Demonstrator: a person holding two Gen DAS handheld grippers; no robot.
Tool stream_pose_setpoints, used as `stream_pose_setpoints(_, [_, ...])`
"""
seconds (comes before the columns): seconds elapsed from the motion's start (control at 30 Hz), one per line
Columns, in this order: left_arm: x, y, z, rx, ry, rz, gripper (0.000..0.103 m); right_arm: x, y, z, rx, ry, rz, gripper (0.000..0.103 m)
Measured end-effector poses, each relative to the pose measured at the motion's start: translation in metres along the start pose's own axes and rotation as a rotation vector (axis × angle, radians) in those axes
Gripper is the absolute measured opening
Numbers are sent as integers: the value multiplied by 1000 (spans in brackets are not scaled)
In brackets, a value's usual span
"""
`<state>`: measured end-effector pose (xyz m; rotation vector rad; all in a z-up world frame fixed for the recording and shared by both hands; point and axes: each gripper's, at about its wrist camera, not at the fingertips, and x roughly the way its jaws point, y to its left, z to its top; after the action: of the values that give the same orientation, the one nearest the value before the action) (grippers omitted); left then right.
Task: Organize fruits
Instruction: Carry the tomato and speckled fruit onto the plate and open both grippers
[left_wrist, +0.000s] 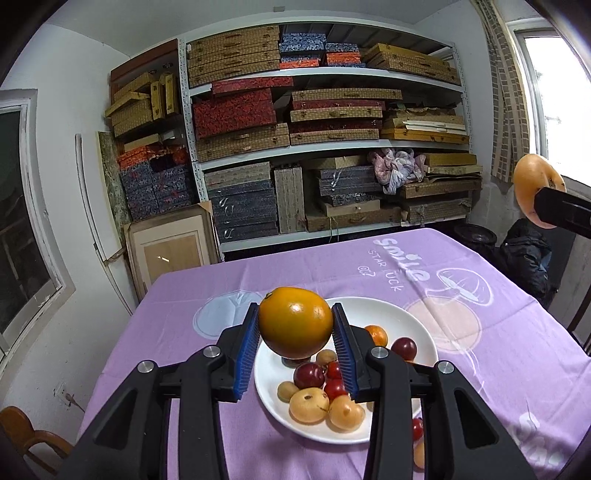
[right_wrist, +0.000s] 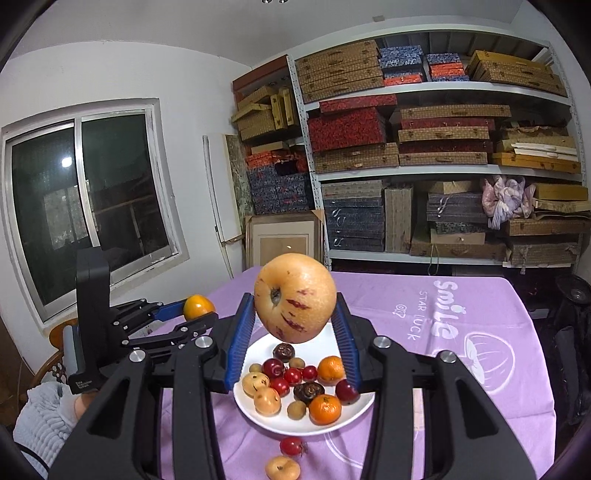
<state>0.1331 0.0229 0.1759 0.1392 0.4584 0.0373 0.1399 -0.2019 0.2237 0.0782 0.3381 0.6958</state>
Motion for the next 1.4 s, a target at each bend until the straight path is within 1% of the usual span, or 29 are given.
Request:
stream_pose_setpoints(0.07, [15,0,3,-10,7,-4,39,24,-2,6,0,20,4,42])
stream_pose_setpoints(0.2, [53,-1,1,-24,48,-9,39,81,-10,2,1,94,4,42])
stream_pose_setpoints(0.4, [111,1,-16,-48,141,-17,39,162,-26,-32,0,233,-26,42])
stream_pose_setpoints(0.6, [153,12,-41,-77,225,-15,39,210,-36,-70,-41,347,-55,42])
stream_pose_setpoints(0.73, [172,17,-52,-86,262,-23,39,233,-41,-86,-63,397,-53,42])
stream_pose_setpoints(0.87, [182,17,-55,-76,267,-19,39,250,-42,-98,-86,432,-58,42])
stream_pose_setpoints(1.07, [193,15,-57,-60,273,-9,39,258,-44,-103,-108,429,-58,42])
stream_pose_setpoints(1.17, [197,14,-57,-56,283,-11,39,260,-41,-105,-135,424,-78,42])
stream_pose_setpoints(1.23, [197,15,-57,-60,282,-14,39,260,-43,-105,-133,420,-77,42])
stream_pose_setpoints(1.33, [198,14,-57,-52,296,-15,44,261,-42,-105,-147,416,-83,43])
stream_pose_setpoints(1.4, [197,13,-57,-48,293,-11,50,262,-43,-106,-146,415,-80,43])
